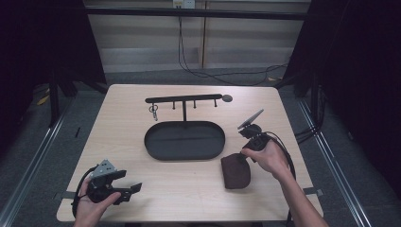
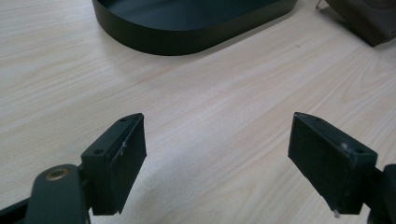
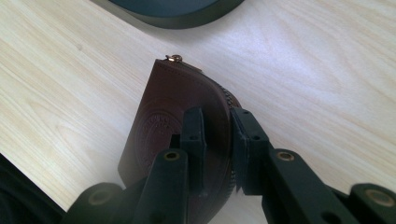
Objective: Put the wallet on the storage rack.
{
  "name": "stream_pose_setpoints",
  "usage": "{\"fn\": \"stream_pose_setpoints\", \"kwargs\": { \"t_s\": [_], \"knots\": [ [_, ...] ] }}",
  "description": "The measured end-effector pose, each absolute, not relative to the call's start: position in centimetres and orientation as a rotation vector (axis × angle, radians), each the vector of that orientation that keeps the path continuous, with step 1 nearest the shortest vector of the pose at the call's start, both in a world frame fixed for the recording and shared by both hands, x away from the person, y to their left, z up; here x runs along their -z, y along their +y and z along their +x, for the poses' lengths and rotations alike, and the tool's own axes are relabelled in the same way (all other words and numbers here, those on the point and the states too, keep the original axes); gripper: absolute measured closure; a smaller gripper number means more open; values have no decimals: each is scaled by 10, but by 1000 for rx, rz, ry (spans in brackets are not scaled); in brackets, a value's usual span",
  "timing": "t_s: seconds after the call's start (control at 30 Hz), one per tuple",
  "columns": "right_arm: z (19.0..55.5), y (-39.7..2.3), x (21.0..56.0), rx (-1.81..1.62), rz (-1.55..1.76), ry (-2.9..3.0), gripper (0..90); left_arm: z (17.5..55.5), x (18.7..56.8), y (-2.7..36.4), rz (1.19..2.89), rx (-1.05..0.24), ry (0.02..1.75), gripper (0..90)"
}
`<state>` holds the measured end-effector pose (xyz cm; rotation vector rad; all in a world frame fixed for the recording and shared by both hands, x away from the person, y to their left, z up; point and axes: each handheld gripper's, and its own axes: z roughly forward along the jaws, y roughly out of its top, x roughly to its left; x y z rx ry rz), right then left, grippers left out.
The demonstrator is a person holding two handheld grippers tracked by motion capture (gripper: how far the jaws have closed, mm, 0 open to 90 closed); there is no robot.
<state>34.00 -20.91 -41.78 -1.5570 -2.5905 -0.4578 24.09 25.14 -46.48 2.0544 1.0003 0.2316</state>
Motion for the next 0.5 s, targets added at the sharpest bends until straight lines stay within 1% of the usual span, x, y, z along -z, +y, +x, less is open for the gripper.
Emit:
{"fn": "stream_pose_setpoints", "kwargs": {
  "t_s": [0.5],
  "knots": [
    [340,-207,391,335,-1574,-2660,818,241,465,251,2063,-232,994,192]
  ]
}}
